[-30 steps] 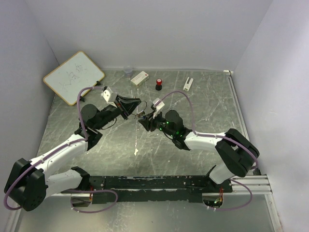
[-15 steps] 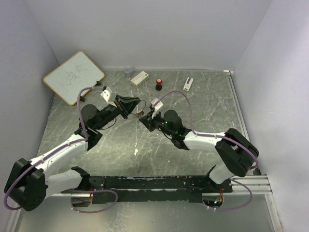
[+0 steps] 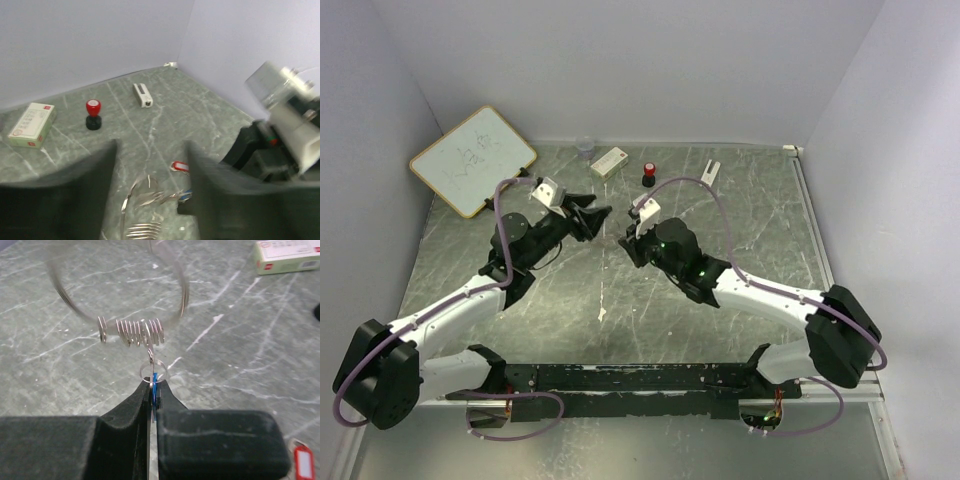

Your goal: Remove the keys from the keyring

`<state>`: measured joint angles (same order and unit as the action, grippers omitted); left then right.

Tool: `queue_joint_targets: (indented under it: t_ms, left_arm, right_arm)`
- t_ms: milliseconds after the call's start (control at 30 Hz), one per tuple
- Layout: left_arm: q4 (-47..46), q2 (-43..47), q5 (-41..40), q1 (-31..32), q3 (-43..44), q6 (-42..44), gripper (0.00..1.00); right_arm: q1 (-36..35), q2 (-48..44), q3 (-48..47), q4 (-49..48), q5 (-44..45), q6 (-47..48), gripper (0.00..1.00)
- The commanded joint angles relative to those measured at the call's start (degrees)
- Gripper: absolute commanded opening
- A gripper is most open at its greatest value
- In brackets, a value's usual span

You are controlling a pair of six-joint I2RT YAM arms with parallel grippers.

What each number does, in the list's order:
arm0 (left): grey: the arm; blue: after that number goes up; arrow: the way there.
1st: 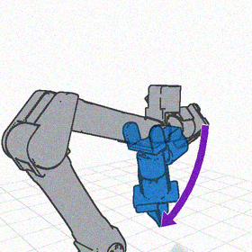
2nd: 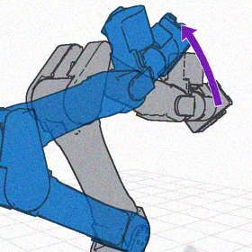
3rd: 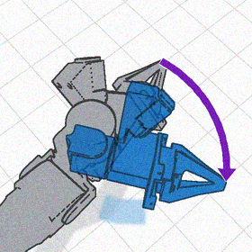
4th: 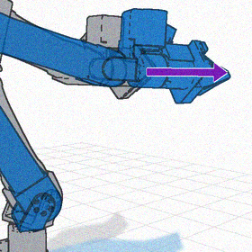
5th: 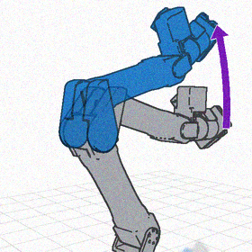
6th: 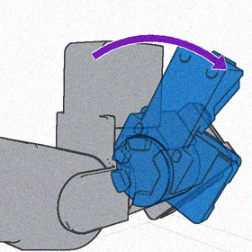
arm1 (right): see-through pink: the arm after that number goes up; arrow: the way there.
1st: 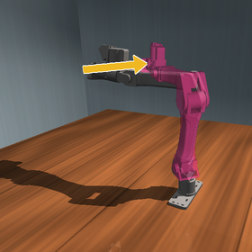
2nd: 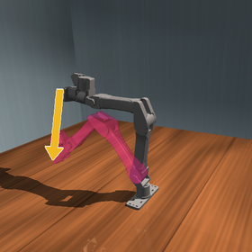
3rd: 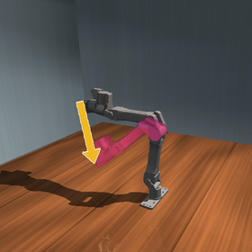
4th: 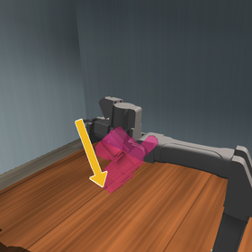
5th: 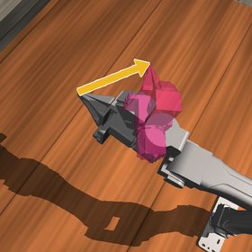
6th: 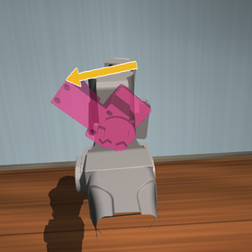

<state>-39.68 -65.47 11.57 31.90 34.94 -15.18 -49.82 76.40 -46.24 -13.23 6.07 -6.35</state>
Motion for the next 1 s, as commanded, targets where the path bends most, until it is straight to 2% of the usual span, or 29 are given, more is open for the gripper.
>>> queue_joint_targets:
  t_ms: [0, 300, 333, 433, 533, 667, 700, 733, 967]
  left_arm:
    - [-0.1, -0.4, 0.4, -0.4, -1.8, -0.1, 0.96]
    - [1.8, 1.8, 1.7, -0.4, -3.3, 4.8, 0.96]
    - [1.2, 2.0, 2.6, -0.4, -3.5, 5.6, 0.94]
    - [-1.4, 1.5, 5.7, -0.3, -4.3, 7.0, 0.78]
    - [-3.8, 0.7, 8.2, -0.4, -4.9, 7.3, 0.75]
    - [-9.0, 0.0, 11.4, -0.4, -6.3, 6.8, 0.79]
    - [-10.7, 0.0, 12.4, -0.3, -6.8, 6.8, 0.84]
    - [-13.0, 0.0, 13.5, -0.4, -7.5, 6.9, 0.93]
    - [-21.5, -2.2, 24.0, -0.3, -8.6, 8.1, 0.94]
  right_arm:
    - [-1.0, -2.5, -4.9, 13.5, 9.5, 2.5, 0.0]
    - [-1.9, -1.6, -15.4, 26.0, 17.1, 5.7, 0.0]
    - [-2.1, -1.0, -16.7, 27.4, 17.9, 5.8, 0.0]
    - [-2.6, 1.5, -22.2, 34.3, 18.3, 5.3, 0.0]
    - [-4.0, 4.7, -28.7, 43.2, 19.8, 3.9, 0.0]
    - [-6.8, 7.2, -34.7, 52.1, 21.1, 2.6, 0.0]
    - [-7.4, 7.7, -35.9, 53.9, 21.6, 2.4, 0.0]
    - [-8.0, 7.9, -37.3, 56.0, 21.9, 2.2, 0.0]
    - [-11.2, 8.5, -42.7, 62.4, 23.5, 2.4, 0.0]
